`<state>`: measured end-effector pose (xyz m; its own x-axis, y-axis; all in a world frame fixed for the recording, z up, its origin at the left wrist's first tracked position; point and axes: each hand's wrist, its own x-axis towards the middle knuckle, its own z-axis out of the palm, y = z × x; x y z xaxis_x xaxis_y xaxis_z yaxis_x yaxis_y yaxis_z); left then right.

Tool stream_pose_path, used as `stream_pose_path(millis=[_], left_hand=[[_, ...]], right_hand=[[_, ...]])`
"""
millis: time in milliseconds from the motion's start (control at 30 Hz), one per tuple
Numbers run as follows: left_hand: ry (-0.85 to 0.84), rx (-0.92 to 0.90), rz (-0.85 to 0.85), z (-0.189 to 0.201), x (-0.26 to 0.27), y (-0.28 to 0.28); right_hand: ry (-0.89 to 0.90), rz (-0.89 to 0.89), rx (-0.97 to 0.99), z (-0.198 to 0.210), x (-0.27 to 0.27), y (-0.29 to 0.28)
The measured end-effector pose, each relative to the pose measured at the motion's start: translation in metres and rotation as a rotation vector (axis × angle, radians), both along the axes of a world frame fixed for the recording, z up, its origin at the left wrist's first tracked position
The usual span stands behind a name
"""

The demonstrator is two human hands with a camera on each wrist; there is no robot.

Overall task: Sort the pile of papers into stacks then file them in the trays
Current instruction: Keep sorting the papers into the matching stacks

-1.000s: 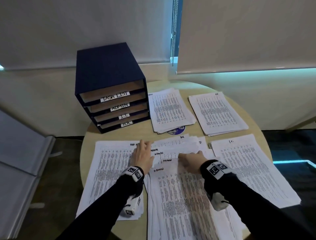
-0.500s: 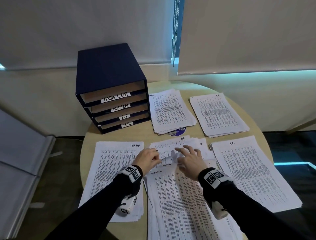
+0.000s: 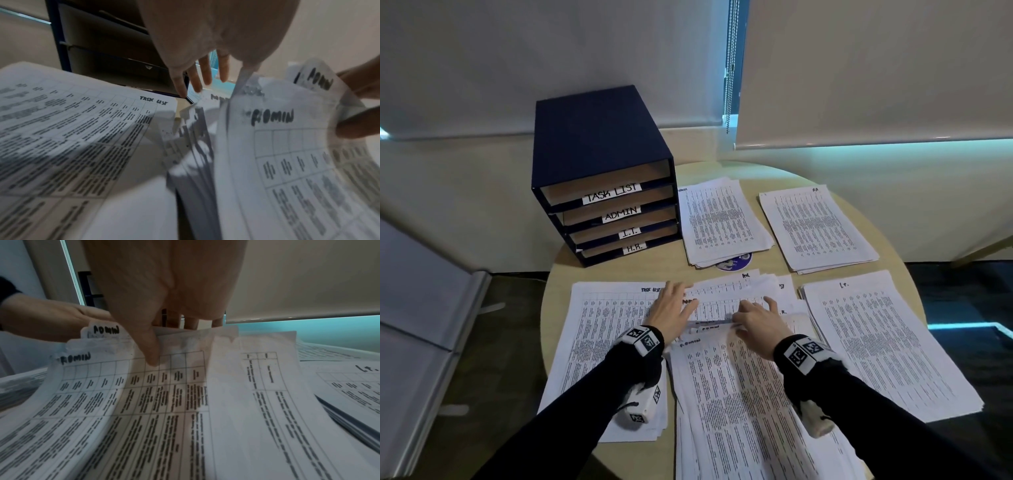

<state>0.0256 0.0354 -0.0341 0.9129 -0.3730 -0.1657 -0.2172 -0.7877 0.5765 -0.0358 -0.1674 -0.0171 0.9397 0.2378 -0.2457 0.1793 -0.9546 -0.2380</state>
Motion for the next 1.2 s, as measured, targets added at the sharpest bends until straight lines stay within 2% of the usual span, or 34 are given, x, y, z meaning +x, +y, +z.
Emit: stream_pose_path(millis=[67, 200, 267, 433, 567, 667, 733, 833, 967, 1033, 1067, 1200], left_hand=[[0.005, -0.025, 0.002, 0.005, 0.000, 0.000], [0.065, -0.221, 0.060, 0.010, -0.010, 0.001], [0.059, -0.259, 0.070, 0.012, -0.016, 0.001], [-0.073, -0.139, 0.023, 0.023, -0.019, 0.001], [-0.220, 0.027, -0.132, 0.023, -0.014, 0.001], [-0.276, 0.060, -0.199, 0.021, -0.012, 0.001], [-0.157, -0.007, -0.190, 0.016, -0.012, 0.003], [0.157, -0.219, -0.118, 0.017, -0.017, 0.005], [0.308, -0.401, 0.157, 0.023, -0.017, -0.001], [0.267, -0.343, 0.272, 0.017, -0.008, 0.001], [0.238, -0.273, 0.272, 0.015, -0.004, 0.003], [0.024, 0.033, 0.108, 0.010, 0.004, 0.004]], right_hand=[[-0.024, -0.013, 0.010, -0.002, 0.001, -0.001], [-0.065, -0.031, 0.006, -0.006, 0.002, -0.004], [-0.075, -0.032, 0.002, -0.007, 0.002, -0.006], [-0.113, -0.033, 0.001, -0.008, 0.001, -0.008], [-0.139, -0.028, -0.016, -0.006, -0.002, -0.008], [-0.326, -0.031, -0.102, -0.005, -0.006, -0.008], [-0.393, -0.002, -0.126, -0.004, -0.009, -0.006], [-0.373, 0.053, -0.062, -0.007, -0.008, -0.003], [-0.220, 0.048, 0.158, -0.010, -0.009, -0.001], [-0.188, 0.025, 0.235, -0.007, -0.012, 0.000], [-0.195, 0.012, 0.258, -0.007, -0.013, 0.000], [-0.177, -0.071, 0.229, -0.010, -0.013, -0.005]])
